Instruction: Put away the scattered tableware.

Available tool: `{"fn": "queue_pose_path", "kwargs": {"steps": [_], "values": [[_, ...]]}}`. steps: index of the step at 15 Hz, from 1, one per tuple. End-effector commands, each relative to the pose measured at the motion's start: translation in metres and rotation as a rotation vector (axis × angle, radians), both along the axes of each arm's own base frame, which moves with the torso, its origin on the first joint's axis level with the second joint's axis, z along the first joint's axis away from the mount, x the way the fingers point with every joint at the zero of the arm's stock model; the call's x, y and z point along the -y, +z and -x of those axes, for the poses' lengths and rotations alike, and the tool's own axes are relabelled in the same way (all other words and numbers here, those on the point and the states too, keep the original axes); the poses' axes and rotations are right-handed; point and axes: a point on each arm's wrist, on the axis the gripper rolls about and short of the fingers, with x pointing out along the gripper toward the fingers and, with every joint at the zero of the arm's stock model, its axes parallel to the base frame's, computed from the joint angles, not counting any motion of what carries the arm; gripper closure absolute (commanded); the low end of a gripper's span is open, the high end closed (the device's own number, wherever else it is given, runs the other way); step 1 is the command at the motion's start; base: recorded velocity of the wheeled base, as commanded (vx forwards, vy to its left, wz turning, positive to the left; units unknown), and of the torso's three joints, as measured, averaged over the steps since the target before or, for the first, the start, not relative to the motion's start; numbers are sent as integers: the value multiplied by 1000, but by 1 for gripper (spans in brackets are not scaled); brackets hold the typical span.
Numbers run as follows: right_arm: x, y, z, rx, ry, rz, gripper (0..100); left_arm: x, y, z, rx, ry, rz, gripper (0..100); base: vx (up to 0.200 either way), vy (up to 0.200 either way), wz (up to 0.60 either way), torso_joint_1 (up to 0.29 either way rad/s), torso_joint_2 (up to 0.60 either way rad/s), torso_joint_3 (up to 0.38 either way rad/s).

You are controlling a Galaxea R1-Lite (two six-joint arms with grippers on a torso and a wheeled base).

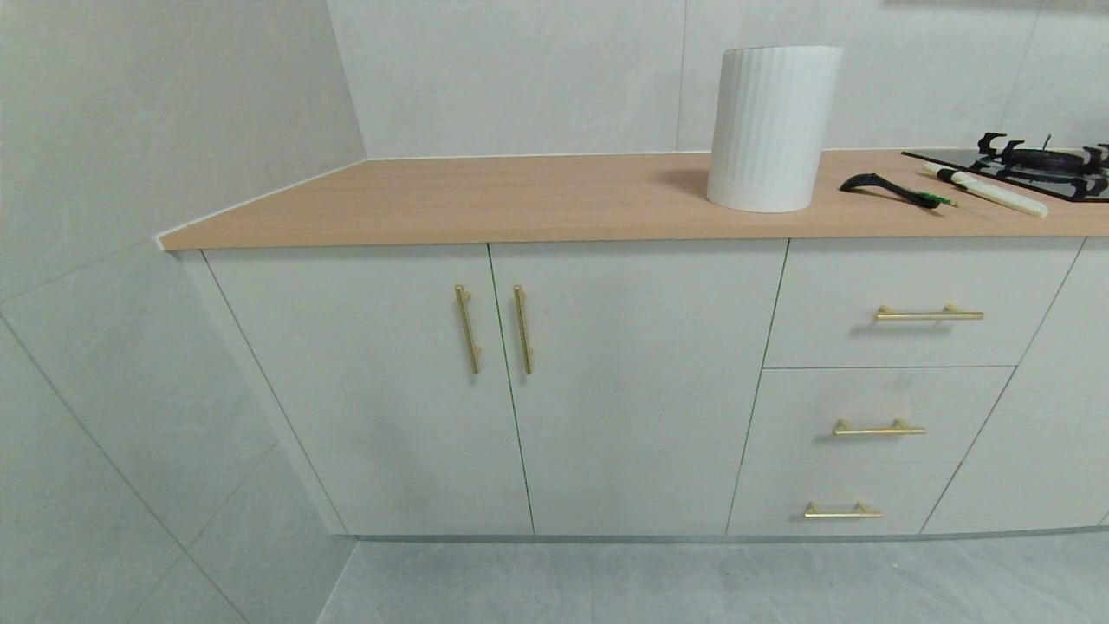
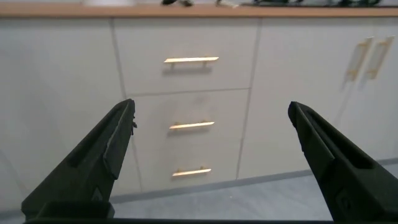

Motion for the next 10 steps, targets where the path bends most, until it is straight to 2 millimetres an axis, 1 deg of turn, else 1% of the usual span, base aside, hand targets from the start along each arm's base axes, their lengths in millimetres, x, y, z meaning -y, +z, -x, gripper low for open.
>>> {"fn": "queue_pose_path", "kwargs": {"steps": [1,2,3,5,6,7,10], "values": [[0,-37,-17,-115,15,2,0,0,-25,-10,-40,0,1,0,0,0,0,0,0,0],[0,-45,-22,-116,18,0,0,1,-32,-13,-43,-14,-2,0,0,0,0,0,0,0],[-1,-58,-29,-97,60,2,0,2,-38,-18,-5,-78,9,0,0,0,0,0,0,0],[-3,-65,-30,-167,156,-31,0,4,-40,-18,-11,-186,65,0,0,0,0,0,0,0],[-3,-65,-30,-166,159,-34,0,5,-40,-18,-17,-226,70,0,0,0,0,0,0,0],[-3,-65,-30,-167,161,-34,0,6,-45,-18,-60,-249,70,0,0,0,0,0,0,0],[-3,-65,-30,-165,163,-46,0,6,-44,-18,-54,-254,92,0,0,0,0,0,0,0]]}}
